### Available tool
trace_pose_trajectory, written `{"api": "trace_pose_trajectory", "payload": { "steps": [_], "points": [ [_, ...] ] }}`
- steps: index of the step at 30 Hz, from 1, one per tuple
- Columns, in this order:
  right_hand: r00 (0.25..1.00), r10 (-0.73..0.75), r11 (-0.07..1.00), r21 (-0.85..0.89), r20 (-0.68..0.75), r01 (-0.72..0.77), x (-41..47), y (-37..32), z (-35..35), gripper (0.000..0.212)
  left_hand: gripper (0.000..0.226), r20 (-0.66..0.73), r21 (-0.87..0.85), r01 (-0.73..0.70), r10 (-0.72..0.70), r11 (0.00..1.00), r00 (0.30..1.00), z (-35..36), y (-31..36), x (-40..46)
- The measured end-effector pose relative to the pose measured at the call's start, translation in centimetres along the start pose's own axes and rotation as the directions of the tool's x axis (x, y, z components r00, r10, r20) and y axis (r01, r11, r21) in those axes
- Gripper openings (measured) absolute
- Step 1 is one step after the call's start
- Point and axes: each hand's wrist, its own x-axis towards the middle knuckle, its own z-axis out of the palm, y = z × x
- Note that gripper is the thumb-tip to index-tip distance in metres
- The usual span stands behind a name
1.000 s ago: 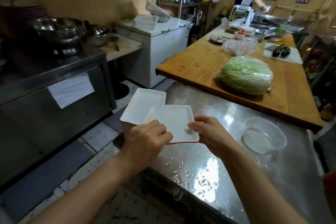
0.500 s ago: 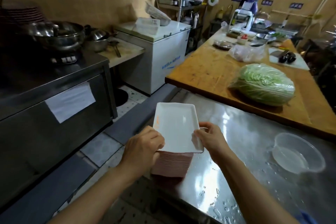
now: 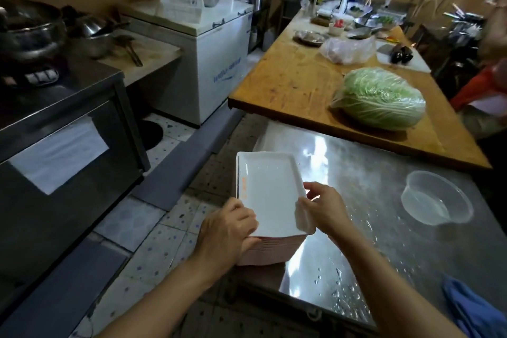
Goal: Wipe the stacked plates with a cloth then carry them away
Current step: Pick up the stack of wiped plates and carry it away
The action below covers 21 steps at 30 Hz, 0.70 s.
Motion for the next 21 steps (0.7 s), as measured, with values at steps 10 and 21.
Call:
{"api": "trace_pose_trajectory", "payload": {
  "steps": [10,21],
  "points": [
    [0.999,0.041,0.984,0.176,0.005,-0.041,0.6,1.5,1.2,0.052,0.055,-0.117,-0.337,0.398,-0.457,0.853,0.882,1.4,-0.8,0.2],
    [0.844,-0.011,0.719,0.591,0.536,-0.365,1.3,3.7,2.3,0.075,0.044,0.667,-0.739,0.556,-0.531,-0.380,0.523,4.8,-0.5,2.9]
  ]
}}
